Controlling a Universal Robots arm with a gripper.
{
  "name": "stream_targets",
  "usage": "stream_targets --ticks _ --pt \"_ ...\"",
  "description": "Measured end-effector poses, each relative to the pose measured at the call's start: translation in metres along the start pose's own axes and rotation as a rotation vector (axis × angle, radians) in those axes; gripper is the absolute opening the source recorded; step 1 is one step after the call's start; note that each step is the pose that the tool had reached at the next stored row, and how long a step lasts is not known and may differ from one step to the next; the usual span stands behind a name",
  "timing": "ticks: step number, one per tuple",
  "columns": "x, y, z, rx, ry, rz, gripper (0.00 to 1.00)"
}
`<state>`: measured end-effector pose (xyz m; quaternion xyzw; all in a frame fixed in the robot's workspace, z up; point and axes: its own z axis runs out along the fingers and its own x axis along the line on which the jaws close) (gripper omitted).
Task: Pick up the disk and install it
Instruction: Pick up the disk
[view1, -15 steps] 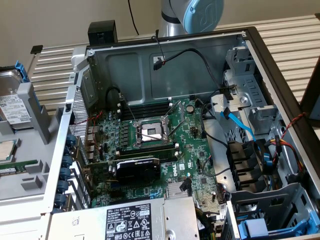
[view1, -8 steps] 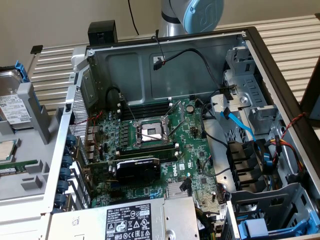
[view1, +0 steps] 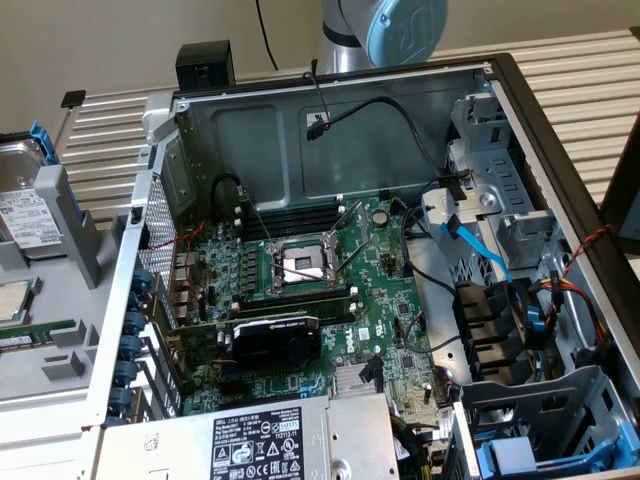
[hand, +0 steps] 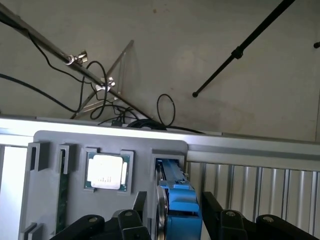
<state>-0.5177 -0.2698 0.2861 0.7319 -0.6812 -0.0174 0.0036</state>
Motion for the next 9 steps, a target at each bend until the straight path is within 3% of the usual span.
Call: stream_targets --ticks 6,8,9 --pt "0.0 0.0 0.0017 -0.0002 0.0001 0.0 0.55" --pt "0.0 -0.0001 0.0023 0.0001 0.0 0.0 0.53" --pt "0.0 -0.0001 0.0027 0.0001 0.0 0.0 0.46"
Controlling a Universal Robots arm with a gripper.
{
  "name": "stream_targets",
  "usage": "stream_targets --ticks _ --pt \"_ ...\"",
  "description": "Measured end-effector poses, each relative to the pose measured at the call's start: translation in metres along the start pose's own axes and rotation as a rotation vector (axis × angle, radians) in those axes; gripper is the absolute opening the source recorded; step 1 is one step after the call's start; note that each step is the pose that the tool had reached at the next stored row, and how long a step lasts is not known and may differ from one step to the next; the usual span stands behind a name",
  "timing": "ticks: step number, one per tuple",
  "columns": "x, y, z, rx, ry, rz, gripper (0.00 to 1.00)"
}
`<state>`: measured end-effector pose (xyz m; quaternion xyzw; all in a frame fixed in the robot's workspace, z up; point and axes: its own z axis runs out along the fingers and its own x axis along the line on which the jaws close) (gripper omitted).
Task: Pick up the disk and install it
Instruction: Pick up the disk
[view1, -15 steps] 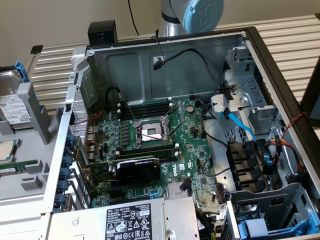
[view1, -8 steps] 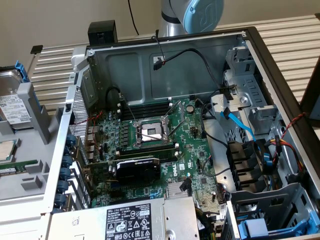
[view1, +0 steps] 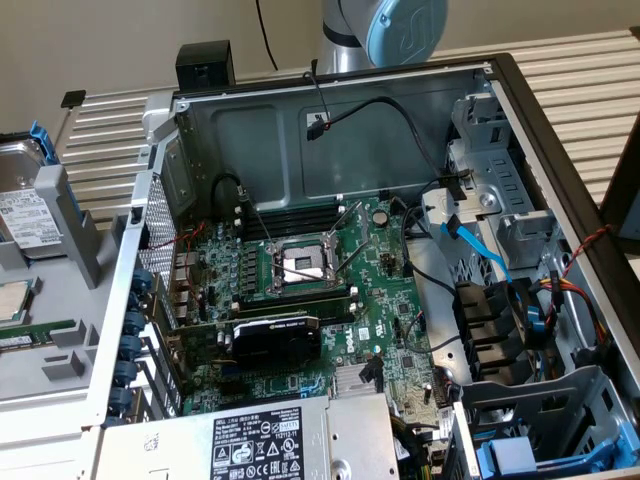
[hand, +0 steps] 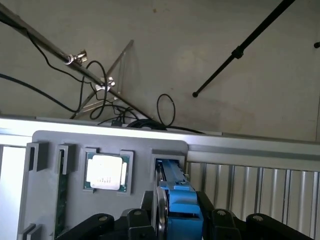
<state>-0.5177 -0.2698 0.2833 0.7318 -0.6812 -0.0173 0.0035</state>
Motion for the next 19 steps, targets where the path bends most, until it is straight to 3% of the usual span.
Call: stream_targets --ticks 7,19 --pt "0.0 -0.0001 0.0026 -0.0004 0.0001 0.01 0.46" --pt "-0.0021 -0.0003 0.0038 -0.0025 0.0106 0.026 0.46"
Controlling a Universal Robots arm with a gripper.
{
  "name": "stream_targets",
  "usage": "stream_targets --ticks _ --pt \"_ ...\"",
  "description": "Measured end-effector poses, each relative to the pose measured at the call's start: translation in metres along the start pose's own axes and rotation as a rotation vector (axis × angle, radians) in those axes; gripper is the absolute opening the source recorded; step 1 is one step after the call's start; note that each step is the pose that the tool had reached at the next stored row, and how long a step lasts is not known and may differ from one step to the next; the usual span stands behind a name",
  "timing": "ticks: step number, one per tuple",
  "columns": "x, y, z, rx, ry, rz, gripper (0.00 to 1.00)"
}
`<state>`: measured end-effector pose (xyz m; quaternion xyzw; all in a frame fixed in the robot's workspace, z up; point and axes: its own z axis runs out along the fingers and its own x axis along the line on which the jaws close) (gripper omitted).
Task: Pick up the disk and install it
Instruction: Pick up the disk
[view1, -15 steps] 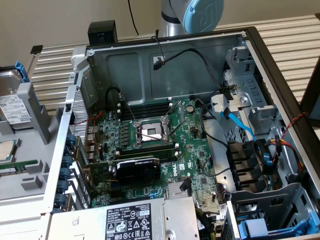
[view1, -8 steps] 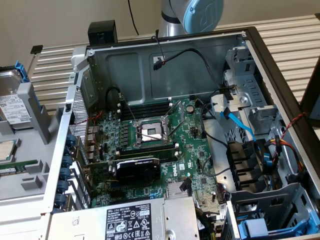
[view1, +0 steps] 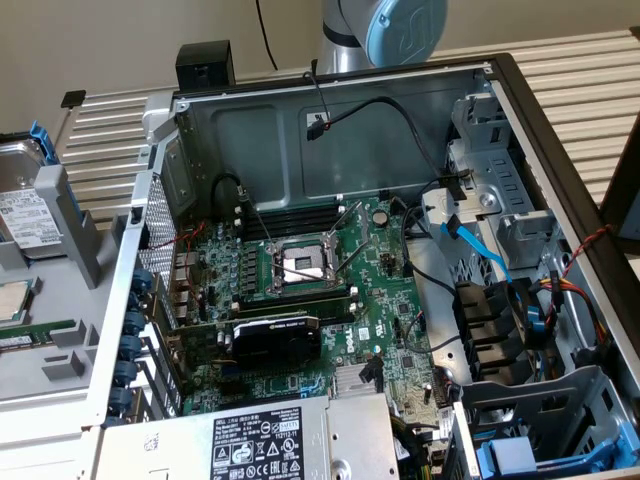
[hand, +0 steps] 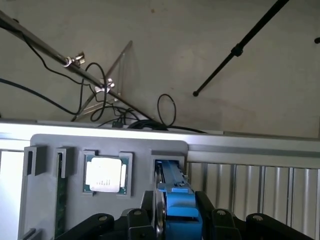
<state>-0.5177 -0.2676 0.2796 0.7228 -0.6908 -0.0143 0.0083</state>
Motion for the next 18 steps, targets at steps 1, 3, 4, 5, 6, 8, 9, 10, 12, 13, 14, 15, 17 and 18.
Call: stream_targets --ticks 1,3,4,5,6,8,9,10,12,13,14,15,17,18 --pt "0.0 0.0 0.0 -0.0001 0.0012 0.0 0.46" --pt "-0.0001 0.0 0.0002 0.0 0.0037 0.0 0.46" --pt "0.0 0.0 0.0002 -0.0002 0.0046 0.0 0.46" --pt "-0.0001 0.0 0.0003 -0.0002 0.0056 0.001 0.46" --pt "-0.0001 0.0 0.0004 -0.0002 0.0067 0.001 0.46" --pt "-0.0001 0.0 0.0004 -0.0003 0.0074 0.001 0.46" --pt "-0.0002 0.0 0.0005 -0.0004 0.0079 0.001 0.46" --pt "-0.0003 0.0 0.0006 -0.0005 0.008 0.001 0.46" --pt "-0.0003 -0.0001 0.0008 -0.0004 0.008 0.001 0.46" --pt "-0.0003 -0.0001 0.001 -0.0004 0.008 0.001 0.46" --pt "-0.0003 -0.0001 0.0012 -0.0003 0.008 0.001 0.46" --pt "-0.0003 -0.0001 0.0014 -0.0003 0.008 0.001 0.46" --pt "-0.0005 -0.0001 0.0016 -0.0004 0.008 0.001 0.46" --pt "-0.0007 -0.0001 0.0017 -0.0003 0.008 0.001 0.46"
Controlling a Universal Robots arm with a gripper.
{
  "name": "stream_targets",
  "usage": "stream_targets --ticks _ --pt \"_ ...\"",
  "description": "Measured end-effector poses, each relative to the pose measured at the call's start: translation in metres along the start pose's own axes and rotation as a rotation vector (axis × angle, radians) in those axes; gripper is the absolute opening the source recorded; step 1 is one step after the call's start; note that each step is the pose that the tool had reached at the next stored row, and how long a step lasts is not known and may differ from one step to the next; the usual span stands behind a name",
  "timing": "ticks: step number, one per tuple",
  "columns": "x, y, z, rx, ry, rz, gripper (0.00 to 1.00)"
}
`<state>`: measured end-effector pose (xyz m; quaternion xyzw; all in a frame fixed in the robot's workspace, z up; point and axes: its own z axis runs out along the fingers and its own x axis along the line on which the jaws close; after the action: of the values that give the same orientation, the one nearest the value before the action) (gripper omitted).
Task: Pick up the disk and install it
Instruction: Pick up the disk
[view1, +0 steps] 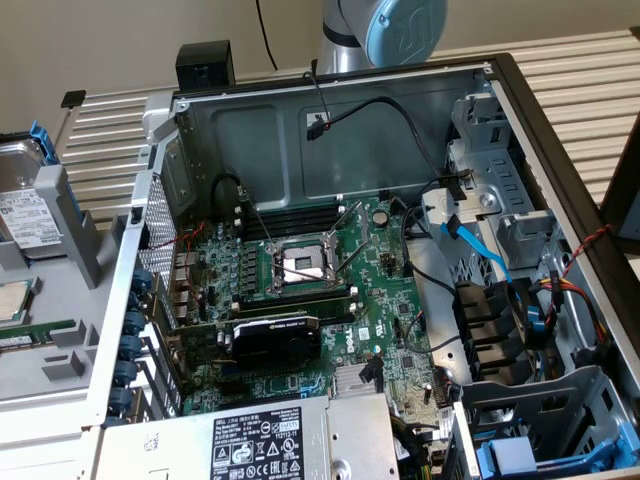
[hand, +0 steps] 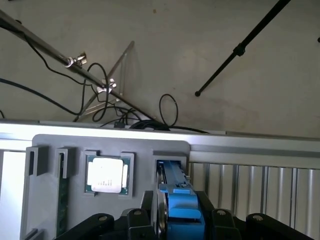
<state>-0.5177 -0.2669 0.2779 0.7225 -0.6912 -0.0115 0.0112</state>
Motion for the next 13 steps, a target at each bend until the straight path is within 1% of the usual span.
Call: stream_targets --ticks 9,13 --pt "-0.0017 -0.0002 0.0 -0.0001 0.0 0.001 0.46" --pt "-0.0018 -0.0002 0.0 0.0002 0.0009 0.007 0.46"
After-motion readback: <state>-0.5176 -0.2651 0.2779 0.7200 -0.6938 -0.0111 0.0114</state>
